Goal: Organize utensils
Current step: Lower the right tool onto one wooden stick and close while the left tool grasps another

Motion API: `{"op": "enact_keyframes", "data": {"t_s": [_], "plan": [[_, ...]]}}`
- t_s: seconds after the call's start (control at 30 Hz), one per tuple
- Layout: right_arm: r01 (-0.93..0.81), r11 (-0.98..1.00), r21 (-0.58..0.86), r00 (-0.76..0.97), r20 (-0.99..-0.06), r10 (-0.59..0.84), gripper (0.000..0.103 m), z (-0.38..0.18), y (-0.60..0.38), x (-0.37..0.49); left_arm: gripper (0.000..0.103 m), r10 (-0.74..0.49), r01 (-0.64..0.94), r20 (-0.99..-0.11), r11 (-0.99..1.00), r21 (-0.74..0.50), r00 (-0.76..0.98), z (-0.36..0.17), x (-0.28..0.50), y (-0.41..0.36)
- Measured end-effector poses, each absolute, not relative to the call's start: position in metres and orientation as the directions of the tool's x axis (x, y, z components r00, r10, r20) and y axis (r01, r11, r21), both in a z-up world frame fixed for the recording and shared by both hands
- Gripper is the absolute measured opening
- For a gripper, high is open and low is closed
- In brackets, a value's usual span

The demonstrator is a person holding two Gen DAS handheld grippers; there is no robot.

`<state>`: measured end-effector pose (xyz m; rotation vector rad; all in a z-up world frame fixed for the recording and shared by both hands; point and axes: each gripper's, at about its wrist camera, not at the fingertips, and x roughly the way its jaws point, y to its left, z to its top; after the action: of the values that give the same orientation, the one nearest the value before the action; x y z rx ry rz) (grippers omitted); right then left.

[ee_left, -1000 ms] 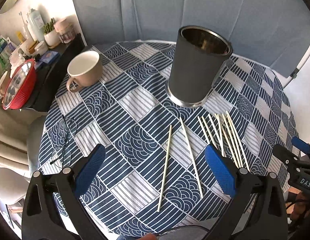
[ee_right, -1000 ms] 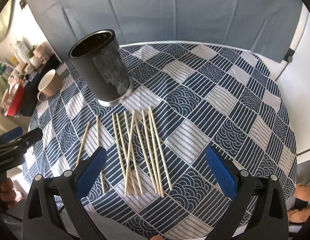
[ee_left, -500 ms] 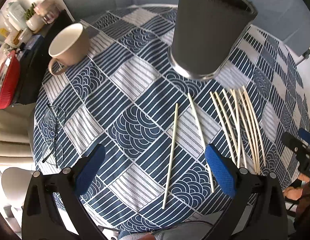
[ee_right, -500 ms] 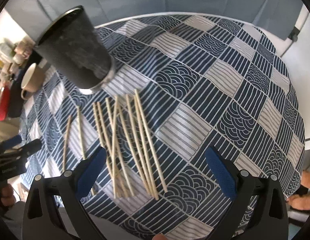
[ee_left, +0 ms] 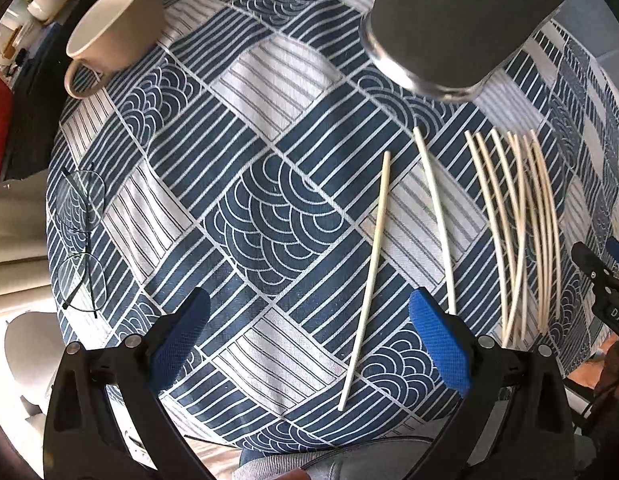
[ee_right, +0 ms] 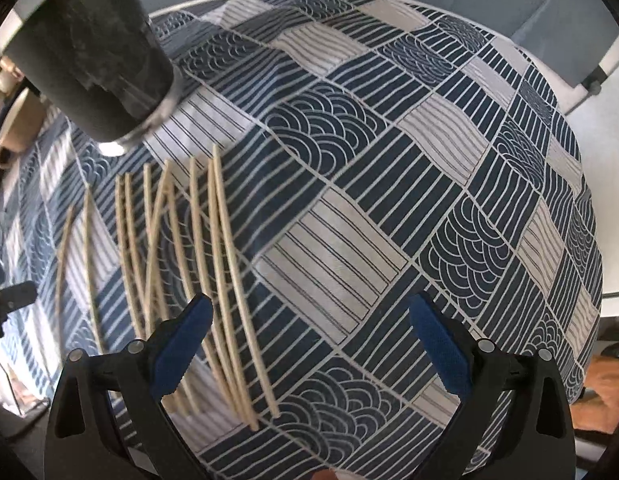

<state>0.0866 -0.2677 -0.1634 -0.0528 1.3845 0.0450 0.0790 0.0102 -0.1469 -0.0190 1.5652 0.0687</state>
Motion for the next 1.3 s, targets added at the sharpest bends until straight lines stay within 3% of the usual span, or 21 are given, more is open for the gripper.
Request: {"op": "enact_keyframes", "data": {"t_s": [0.53,0.87,0.97,1.13,1.23,1.3], "plan": [[-0.134,0.987,-0.087,0.15,-0.986,-0.067,0.094,-0.189,-0.26,0.091,0.097,0.082,0.048,-0.995,0.996,0.079,-0.051,-0.209,0.092,-0.019],[-0.138,0.99,0.015,0.124,-0.992,0.032,0.09,-0.194,-0.275,0.096,0.099,0.009,0.085,-1.0,0.996,0.011,0.023,-0.219,0.088,-0.019],[-0.179,0.983,0.035,0.131,-0.99,0.059,0.072,-0.189,-0.274,0.095,0.099,0.003,0.098,-0.999,0.995,0.009,0.053,-0.218,0.083,-0.014],[-0.253,0.967,0.038,0.138,-0.988,0.075,0.023,-0.181,-0.264,0.089,0.094,-0.004,0.101,-0.995,0.995,0.006,0.097,-0.214,0.072,-0.005],[-0.272,0.962,0.034,0.135,-0.988,0.073,0.006,-0.18,-0.262,0.083,0.082,-0.007,0.107,-0.994,0.994,0.005,0.111,-0.21,0.064,0.004],[-0.284,0.958,0.039,0.129,-0.989,0.078,0.005,-0.18,-0.263,0.077,0.071,-0.009,0.104,-0.994,0.995,0.002,0.111,-0.207,0.058,0.012]]}}
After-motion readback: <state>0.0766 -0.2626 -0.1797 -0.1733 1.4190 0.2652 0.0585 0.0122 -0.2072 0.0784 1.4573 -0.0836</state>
